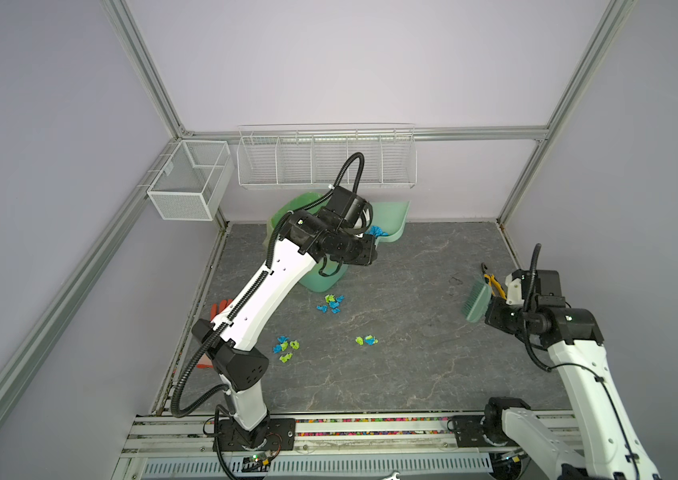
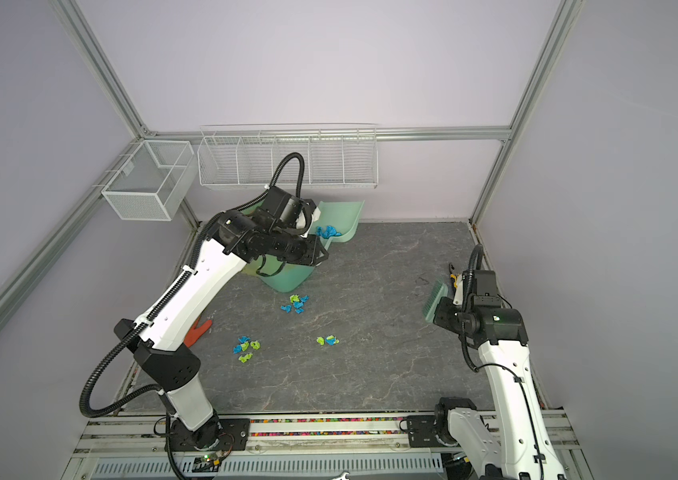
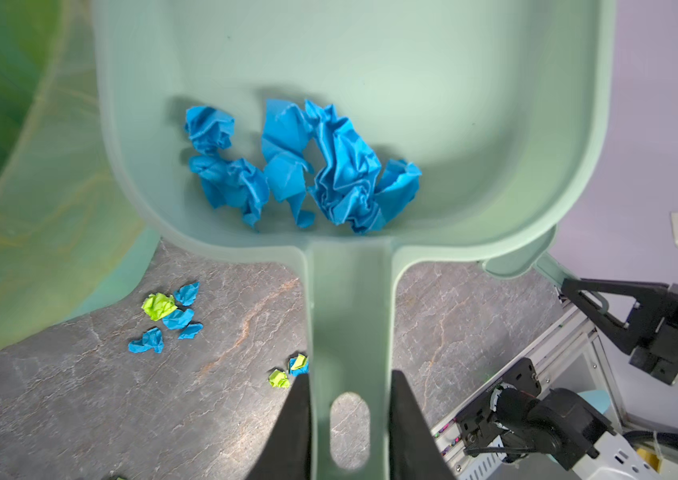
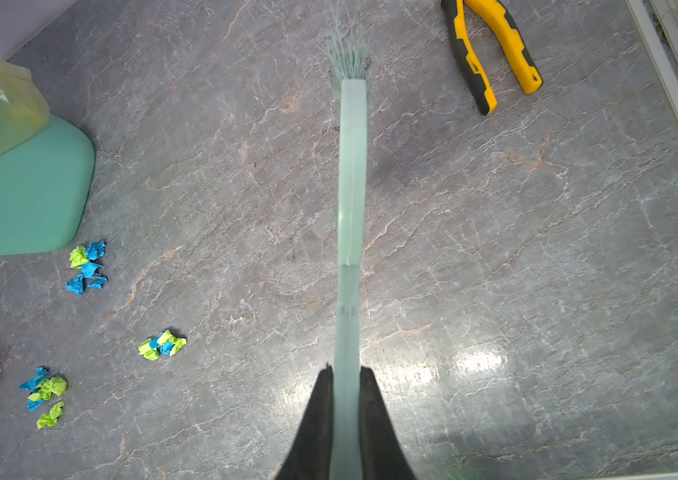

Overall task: Sweep away the paper scraps from the table
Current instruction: 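Carry the loaded dustpan with the left gripper up to the green bin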

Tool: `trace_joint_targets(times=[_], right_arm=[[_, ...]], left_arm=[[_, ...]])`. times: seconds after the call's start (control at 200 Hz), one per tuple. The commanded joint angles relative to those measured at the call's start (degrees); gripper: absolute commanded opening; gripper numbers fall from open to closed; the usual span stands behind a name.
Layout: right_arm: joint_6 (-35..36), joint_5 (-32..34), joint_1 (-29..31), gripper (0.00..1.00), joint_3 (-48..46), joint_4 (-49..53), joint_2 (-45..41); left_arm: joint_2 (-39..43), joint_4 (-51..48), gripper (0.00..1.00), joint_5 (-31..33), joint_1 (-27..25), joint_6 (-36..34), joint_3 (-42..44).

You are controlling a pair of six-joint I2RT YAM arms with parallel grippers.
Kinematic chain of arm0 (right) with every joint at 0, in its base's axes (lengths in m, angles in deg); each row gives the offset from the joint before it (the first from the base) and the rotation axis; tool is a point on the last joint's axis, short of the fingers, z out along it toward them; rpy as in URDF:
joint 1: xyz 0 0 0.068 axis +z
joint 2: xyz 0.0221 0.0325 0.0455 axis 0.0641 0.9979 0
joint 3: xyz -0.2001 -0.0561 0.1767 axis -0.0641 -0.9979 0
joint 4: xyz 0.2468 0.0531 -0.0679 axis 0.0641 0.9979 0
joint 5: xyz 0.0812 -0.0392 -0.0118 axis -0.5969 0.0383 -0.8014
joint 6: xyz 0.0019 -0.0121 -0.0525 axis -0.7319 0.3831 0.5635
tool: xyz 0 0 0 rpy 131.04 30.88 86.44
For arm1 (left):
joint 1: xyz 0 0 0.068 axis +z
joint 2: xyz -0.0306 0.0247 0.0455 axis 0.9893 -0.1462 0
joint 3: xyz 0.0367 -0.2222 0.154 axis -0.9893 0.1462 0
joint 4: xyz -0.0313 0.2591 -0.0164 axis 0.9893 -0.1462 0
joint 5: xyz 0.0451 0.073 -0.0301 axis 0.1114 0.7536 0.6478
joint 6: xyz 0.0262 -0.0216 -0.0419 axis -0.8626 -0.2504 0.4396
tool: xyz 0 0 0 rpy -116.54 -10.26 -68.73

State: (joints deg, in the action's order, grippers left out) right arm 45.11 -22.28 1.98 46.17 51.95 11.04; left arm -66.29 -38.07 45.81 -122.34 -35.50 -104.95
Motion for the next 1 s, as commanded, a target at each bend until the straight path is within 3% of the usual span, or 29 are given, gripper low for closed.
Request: trace_joint_targets(times=[0.0, 0.4, 0.54, 0.72, 0.85, 0.995], right_arm=[[0.57, -0.72, -0.18, 0.07, -0.62, -0.80, -0.28], [-0.19, -2.59, -0.22, 0.07, -0.18, -1.65, 0.54], [-0.24, -2.79, -0.20, 0.07, -0.36, -1.68, 0.59], [-0.24, -2.87, -0.19, 0.07, -0.45, -1.77, 0.38], [-0.39, -3.17, -0.16, 0.07, -0.36, -1.95, 0.78], [-0.64, -3.82, -0.18, 0.07, -0.01, -2.08, 1.06]], left_arm=[[2.92, -0.20, 0.00, -2.65, 3.26, 0.86, 0.05], [8.69, 9.80, 0.00, -16.07, 11.81, 5.61, 10.44], [12.03, 19.44, 0.00, -25.95, 16.81, 11.00, 19.18], [15.23, 26.26, 0.00, -31.02, 21.76, 15.23, 26.75], [17.46, 37.10, 0.00, -39.27, 24.74, 22.57, 33.30], [19.54, 44.15, 0.00, -41.98, 27.02, 27.55, 37.62]])
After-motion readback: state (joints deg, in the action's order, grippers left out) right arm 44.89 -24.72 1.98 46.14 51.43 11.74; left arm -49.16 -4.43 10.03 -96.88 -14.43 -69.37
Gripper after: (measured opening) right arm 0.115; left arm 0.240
